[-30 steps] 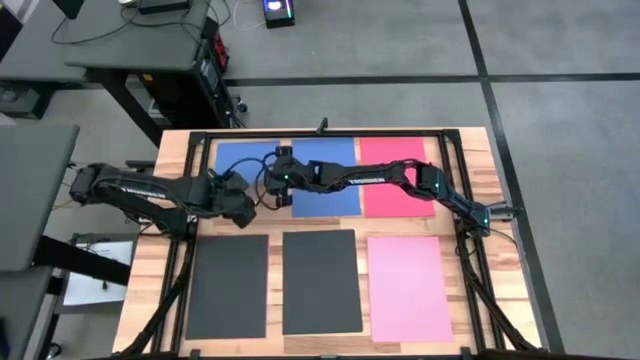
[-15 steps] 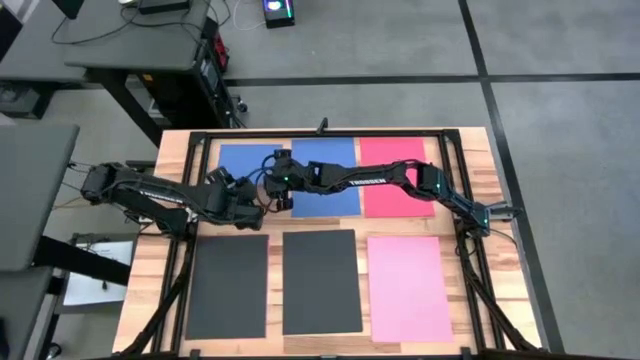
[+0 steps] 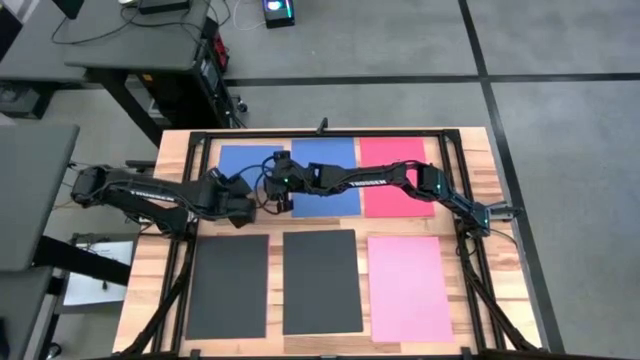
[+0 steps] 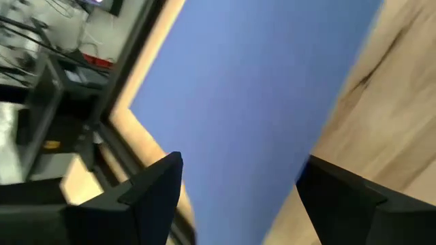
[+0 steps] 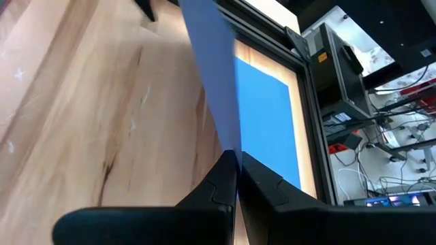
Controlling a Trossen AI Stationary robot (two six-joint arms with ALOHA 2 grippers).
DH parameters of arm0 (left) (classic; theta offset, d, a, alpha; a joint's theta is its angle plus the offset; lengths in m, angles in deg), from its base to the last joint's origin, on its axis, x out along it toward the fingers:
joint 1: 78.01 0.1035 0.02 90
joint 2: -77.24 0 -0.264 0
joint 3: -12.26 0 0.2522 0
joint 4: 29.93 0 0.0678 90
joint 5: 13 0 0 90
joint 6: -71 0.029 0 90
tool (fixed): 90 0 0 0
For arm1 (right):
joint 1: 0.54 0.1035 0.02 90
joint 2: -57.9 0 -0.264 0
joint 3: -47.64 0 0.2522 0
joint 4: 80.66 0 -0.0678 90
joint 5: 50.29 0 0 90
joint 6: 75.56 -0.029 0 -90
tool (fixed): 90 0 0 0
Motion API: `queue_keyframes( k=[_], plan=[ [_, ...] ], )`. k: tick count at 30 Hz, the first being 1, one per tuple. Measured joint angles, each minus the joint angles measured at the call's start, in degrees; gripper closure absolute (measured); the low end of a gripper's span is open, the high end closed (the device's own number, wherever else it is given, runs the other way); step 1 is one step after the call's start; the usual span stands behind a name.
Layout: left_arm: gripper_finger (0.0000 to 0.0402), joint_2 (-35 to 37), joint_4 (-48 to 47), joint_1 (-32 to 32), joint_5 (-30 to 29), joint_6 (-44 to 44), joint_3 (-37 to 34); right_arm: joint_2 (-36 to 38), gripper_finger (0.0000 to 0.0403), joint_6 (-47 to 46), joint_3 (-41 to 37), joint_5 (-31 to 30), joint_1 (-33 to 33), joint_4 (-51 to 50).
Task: Organize paper
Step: Stack the blue paper on top of the blue paper
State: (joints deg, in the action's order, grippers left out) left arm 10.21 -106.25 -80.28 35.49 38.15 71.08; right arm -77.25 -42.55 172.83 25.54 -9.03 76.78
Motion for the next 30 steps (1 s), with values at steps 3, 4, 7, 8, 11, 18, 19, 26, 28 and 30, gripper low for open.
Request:
queue_keyframes(
  k=[3,4,7,8,11,18,19,26,28,30],
  plan=[
    [0.0144,1.91,1.16,0.68,2.14,-1.89,-3.23,0.0,0.0403,0.0,0.0,0.3,-0.02,0.48],
    [0.0144,2.17,1.13,0.86,2.4,-2.85,-4.26,0.0,0.0403,0.0,0.0,0.42,-0.07,0.63],
    [0.0144,2.25,0.72,1.73,2.69,-4.79,-6.01,0.0,0.0403,0.09,0.0,0.39,-0.07,0.64],
    [0.0144,2.21,1.22,2.02,2.62,-4.89,-5.96,0.0,0.0403,0.14,0.0,0.39,-0.07,0.6],
    [0.0144,2.21,1.4,3.2,2.61,-5.41,-5.73,0.0,0.0403,0.15,0.0,0.42,-0.02,0.68],
    [0.02,2.19,2.14,6.54,4.62,-6.8,-6.01,0.0,0.0403,0.44,0.0,0.42,0.04,0.72],
    [0.0216,2.19,2.12,6.83,5.31,-6.96,-6.01,0.0,0.0403,0.46,0.0,0.41,0.09,0.7],
    [0.0334,2.19,2.36,7.16,6.83,-7.51,-6.01,0.03,0.0403,1.36,0.0,0.42,0.36,0.68],
    [0.0372,2.18,2.23,7.16,6.83,-7.74,-5.86,0.31,0.0403,1.5,0.0,0.42,0.42,0.39],
    [0.0393,2.19,2.12,7.16,6.81,-8.86,-5.14,0.7,0.0403,1.52,0.0,0.42,0.56,0.88]
  ],
)
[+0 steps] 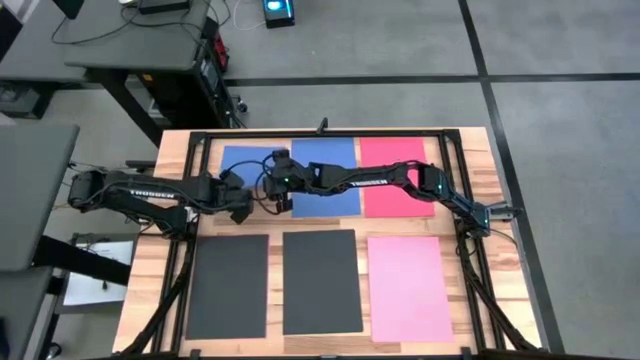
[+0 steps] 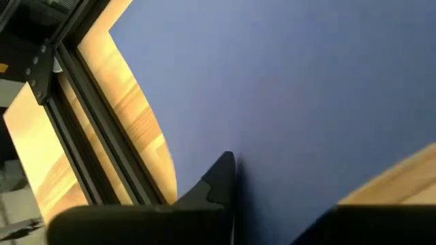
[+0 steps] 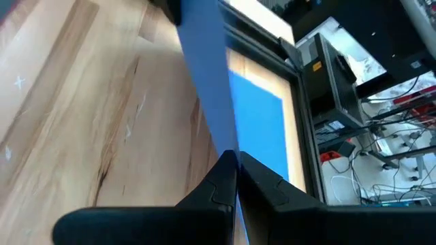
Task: Organize paper
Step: Stack the blue paper on top of the blue paper
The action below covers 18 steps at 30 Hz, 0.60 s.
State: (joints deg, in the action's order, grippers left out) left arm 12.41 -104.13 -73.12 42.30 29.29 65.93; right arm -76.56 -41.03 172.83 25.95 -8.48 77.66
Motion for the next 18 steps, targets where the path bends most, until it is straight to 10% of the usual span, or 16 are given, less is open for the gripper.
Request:
queue_keyframes(
  k=[18],
  plan=[
    [0.0402,0.04,-18.71,-12.32,-7.99,-8.52,19.92,13.16,0.0403,-1.68,0.04,-1.6,4.49,-9.19]
  ],
)
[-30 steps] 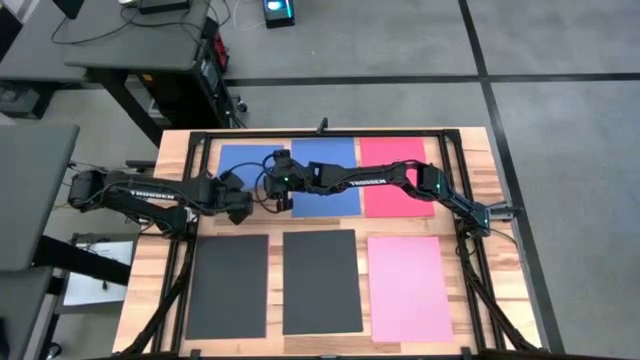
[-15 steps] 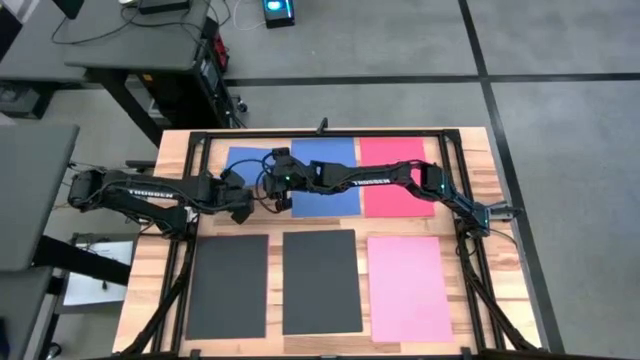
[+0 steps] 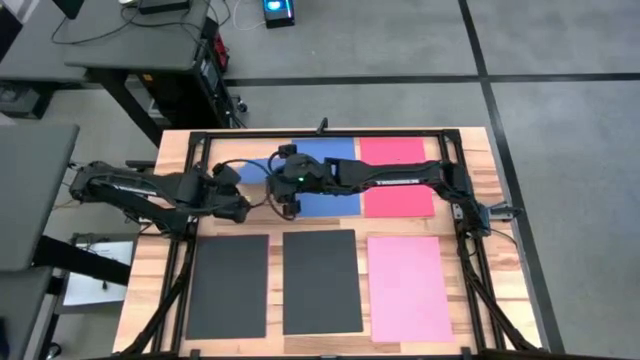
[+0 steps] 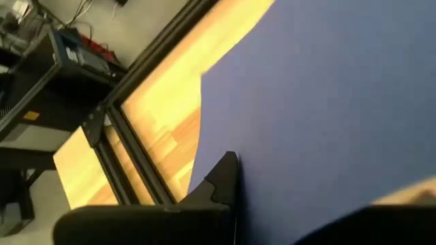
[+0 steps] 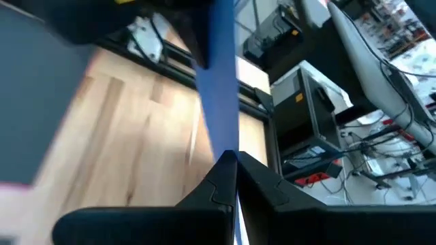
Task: Organize paper
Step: Stack the blue paper on top of the blue paper
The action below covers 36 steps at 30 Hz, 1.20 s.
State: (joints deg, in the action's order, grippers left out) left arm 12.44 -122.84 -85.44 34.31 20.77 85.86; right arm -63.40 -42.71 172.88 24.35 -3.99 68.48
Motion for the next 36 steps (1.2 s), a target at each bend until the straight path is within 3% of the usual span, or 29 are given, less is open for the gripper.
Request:
queue_keyframes(
  k=[7,14,19,25,31,36],
  plan=[
    [0.0402,-1.32,0.51,-2.37,-1.49,4.81,8.26,8.08,0.0403,-1.88,0.07,-0.25,2.2,-13.82],
    [0.0402,-10.35,5.87,-2.34,-1.58,16.15,15.9,13.15,0.0403,-5.81,0.04,-0.49,2.19,-26.16],
    [0.0402,-17.32,4.76,-1.69,-4.22,21.4,22.49,14.28,0.0403,-7.99,-0.02,-4.09,2.27,-34.17],
    [0.0402,-19.77,2.71,-0.6,-4.51,24.15,27.08,19.49,0.0403,-14.64,-0.04,-4.52,3.21,-41.07],
    [0.0401,-19.16,-0.95,-0.34,-4.33,22.31,27.19,29.99,0.0403,-15.54,-8.2,-3.05,8.68,-29.21],
    [0.0401,-19.16,-2.37,-0.56,-3.87,21.06,27.19,44.28,0.0403,-16.54,-30.03,2.53,8.76,-6.17]
  ],
)
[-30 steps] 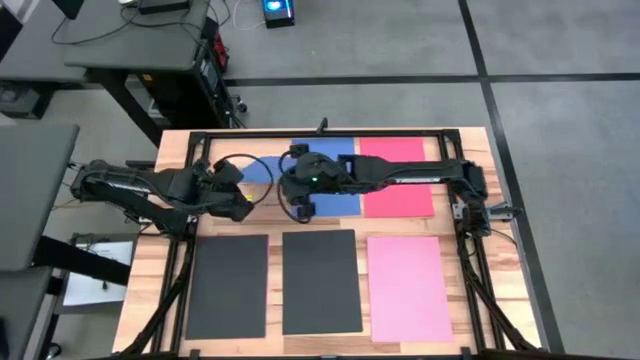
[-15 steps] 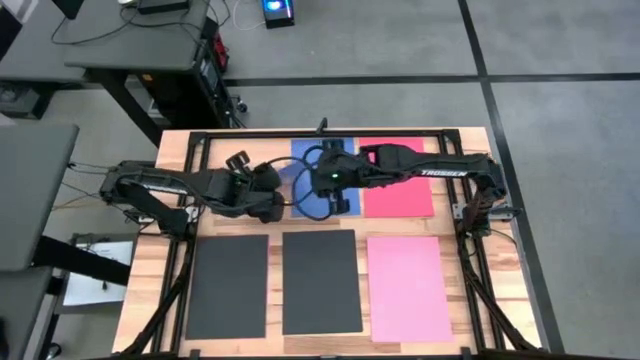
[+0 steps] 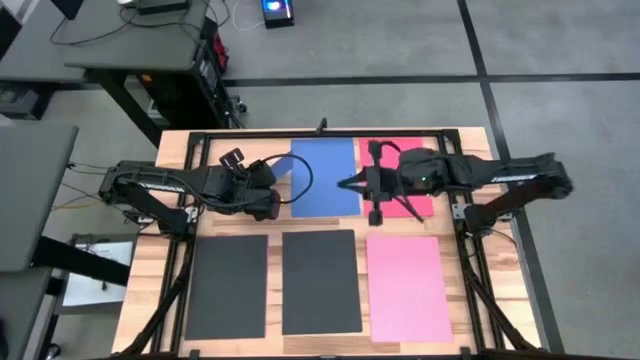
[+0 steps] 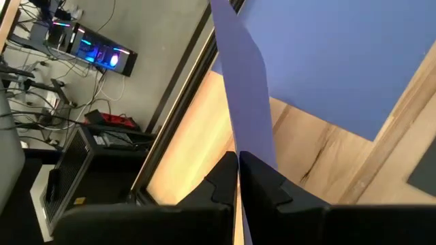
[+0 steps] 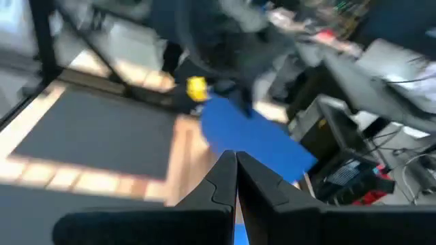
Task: Organize paper
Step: Stack the blue paper on top of the blue paper
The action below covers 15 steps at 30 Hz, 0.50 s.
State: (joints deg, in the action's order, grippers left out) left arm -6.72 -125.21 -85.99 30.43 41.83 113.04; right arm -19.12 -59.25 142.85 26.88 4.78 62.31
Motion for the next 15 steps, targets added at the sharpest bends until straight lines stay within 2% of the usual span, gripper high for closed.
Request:
queue_keyframes(
  k=[4,7,10,12,15],
  plan=[
    [0.0401,0.0,0.07,-0.17,1.51,0.03,0.0,6.08,0.0403,-1.31,-22.78,1.28,-6.05,24.36],
    [0.0401,0.0,0.06,-0.69,2.76,-0.46,0.0,5.65,0.0397,-4.07,-33.41,5.95,-12.71,38.71],
    [0.0401,0.0,0.33,-1.75,3.05,-0.59,0.0,2.21,0.0366,-9.83,-36.31,16.32,-19.97,44.26],
    [0.0402,-0.01,0.25,-2.07,3.82,-0.62,0.45,-1.71,0.0329,-12.75,-36.24,22.49,-23.65,47.68],
    [0.0401,0.0,0.45,-2.69,4.2,-0.63,1.49,-8.81,0.0262,-13.5,-34.39,26.12,-25.58,53.5]
  ],
)
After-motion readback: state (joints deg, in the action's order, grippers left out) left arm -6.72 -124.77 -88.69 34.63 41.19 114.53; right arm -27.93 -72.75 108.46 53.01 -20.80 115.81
